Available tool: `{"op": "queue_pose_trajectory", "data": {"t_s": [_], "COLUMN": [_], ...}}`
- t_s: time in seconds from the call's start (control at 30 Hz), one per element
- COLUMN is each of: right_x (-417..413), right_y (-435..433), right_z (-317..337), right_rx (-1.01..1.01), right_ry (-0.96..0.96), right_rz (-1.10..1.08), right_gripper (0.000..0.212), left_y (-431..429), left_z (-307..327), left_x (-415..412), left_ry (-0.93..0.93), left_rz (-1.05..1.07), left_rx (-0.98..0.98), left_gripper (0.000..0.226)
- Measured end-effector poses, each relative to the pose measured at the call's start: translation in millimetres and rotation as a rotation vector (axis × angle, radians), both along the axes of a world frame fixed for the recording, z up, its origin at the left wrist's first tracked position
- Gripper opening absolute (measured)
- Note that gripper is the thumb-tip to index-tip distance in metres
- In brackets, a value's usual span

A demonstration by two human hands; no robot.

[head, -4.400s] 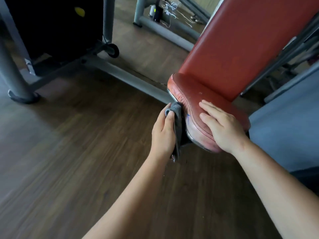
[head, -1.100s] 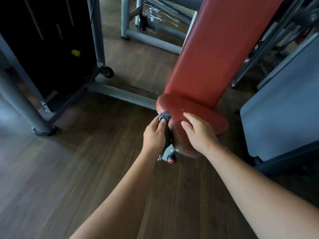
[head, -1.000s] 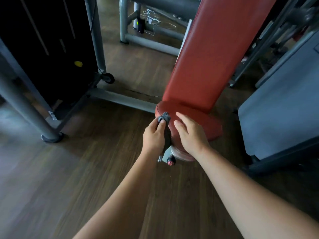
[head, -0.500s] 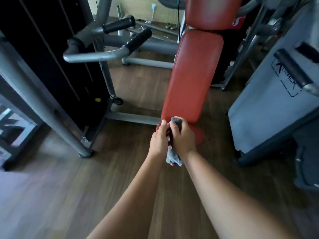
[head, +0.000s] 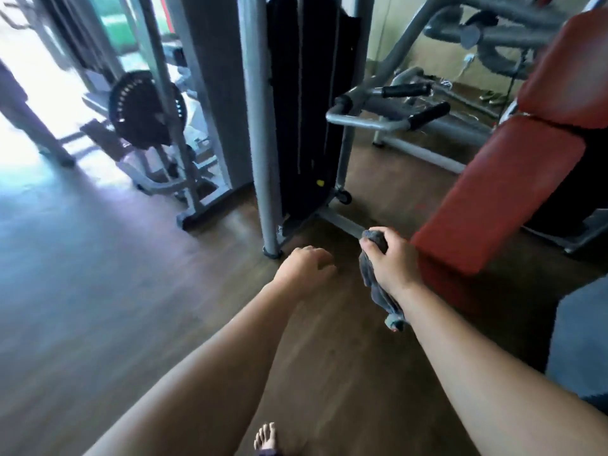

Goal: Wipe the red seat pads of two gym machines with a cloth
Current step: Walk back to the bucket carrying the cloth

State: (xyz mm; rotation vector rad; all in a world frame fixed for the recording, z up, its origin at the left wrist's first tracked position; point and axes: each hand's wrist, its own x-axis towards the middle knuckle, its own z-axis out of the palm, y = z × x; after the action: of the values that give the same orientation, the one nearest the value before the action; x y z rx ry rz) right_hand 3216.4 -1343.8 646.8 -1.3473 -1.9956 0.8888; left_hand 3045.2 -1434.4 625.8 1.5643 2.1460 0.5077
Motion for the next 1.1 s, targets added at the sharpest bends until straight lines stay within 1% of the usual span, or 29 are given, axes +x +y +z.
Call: {"op": "queue_pose_trajectory", "data": {"t_s": [0.13, 0.27, 0.4, 0.47, 0.57, 0.67, 0.83, 0.97, 1.1], "right_x": [-80.3, -174.5, -274.6, -323.0, -395.5, -463.2, -576.8, -686.2, -813.6], "right_y": [-54.8, -129.9, -220.6, -268.9, -338.6, -400.9, -478.3, -507.3, -519.8], "right_z": [5.1, 9.0, 8.1, 11.0, 14.8, 16.5, 13.7, 2.7, -6.0], "right_rx": [-0.032, -0.016, -0.001, 0.008, 0.0, -0.009, -0.057, -0.067, -0.057], "right_ry": [-0.023, -0.063, -0.096, -0.112, -0.081, -0.075, -0.081, -0.073, -0.062], "right_rz": [0.233, 0.495, 0.705, 0.793, 0.878, 0.944, 1.015, 1.054, 1.089], "right_gripper": [0.027, 0.03, 0.029, 0.025, 0.016, 0.014, 0.027, 0.028, 0.027], "left_y": [-95.4, -200.4, -313.6, -371.7, -454.9, -523.9, -595.3, -625.9, -643.4], "left_z": [2.1, 3.4, 9.0, 12.6, 18.0, 20.9, 19.8, 14.2, 10.3], "left_x": [-67.4, -138.3, -212.7, -252.0, -312.2, -365.3, -463.9, -569.1, -685.0], "left_ry": [0.09, 0.12, 0.122, 0.128, 0.146, 0.149, 0.16, 0.179, 0.196], "left_rz": [0.171, 0.39, 0.577, 0.657, 0.741, 0.808, 0.849, 0.888, 0.935], "left_rx": [-0.048, -0.122, -0.197, -0.224, -0.29, -0.322, -0.359, -0.357, -0.359], "left_gripper": [0.027, 0.034, 0.036, 0.037, 0.041, 0.043, 0.043, 0.044, 0.046]}}
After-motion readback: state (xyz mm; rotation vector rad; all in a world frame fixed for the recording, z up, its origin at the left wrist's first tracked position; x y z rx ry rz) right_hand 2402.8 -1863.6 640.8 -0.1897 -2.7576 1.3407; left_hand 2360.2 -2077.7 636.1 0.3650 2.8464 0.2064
